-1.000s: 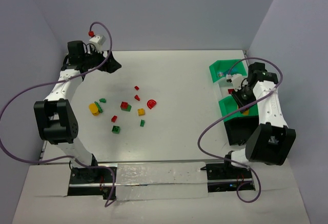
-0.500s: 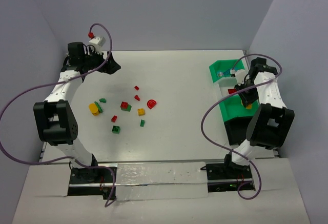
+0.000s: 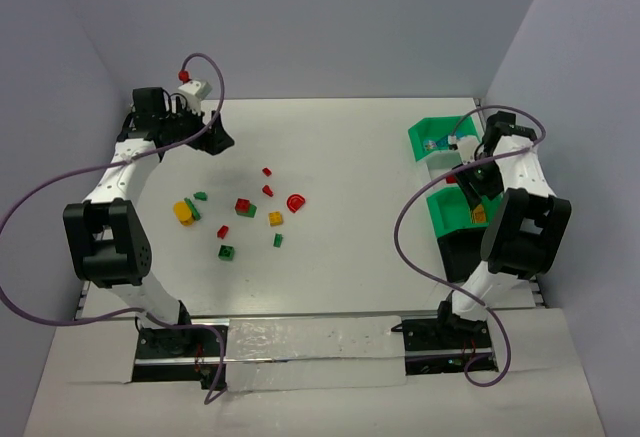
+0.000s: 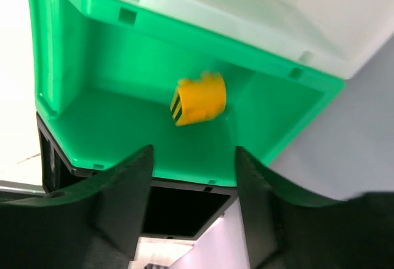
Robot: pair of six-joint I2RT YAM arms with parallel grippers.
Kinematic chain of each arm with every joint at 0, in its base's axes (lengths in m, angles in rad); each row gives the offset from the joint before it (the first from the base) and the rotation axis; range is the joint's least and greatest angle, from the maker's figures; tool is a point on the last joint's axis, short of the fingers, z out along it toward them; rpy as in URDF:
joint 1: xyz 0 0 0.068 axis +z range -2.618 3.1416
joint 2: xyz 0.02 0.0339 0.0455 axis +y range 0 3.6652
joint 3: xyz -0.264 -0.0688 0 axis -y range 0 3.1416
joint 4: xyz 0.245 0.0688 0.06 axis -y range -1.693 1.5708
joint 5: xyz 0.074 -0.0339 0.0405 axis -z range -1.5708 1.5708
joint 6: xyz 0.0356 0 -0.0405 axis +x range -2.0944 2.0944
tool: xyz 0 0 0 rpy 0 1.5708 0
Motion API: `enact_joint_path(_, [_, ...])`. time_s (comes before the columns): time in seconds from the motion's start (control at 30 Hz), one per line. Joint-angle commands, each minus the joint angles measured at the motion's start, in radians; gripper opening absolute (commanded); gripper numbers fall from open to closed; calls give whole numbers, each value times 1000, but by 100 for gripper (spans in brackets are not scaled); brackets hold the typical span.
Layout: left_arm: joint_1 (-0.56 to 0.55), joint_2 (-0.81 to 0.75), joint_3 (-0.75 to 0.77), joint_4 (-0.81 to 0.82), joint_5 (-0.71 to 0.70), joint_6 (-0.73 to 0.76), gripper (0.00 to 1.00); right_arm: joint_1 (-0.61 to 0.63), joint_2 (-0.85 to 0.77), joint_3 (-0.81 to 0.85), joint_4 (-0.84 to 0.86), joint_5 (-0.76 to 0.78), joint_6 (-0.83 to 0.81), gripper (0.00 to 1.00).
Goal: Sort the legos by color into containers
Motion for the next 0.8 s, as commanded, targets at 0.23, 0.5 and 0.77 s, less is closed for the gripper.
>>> enact_joint_path(0.23, [-11, -3, 29, -192, 118, 274, 95, 71, -16, 259, -44, -99, 144, 90])
enact_joint_path(0.5, [-220, 107, 96, -278, -96, 345, 86, 291, 2, 341, 52, -192, 390, 100])
enact_joint_path(0.77, [-320, 176, 120, -297, -218, 217, 81, 392, 19, 385, 65, -233, 424, 100])
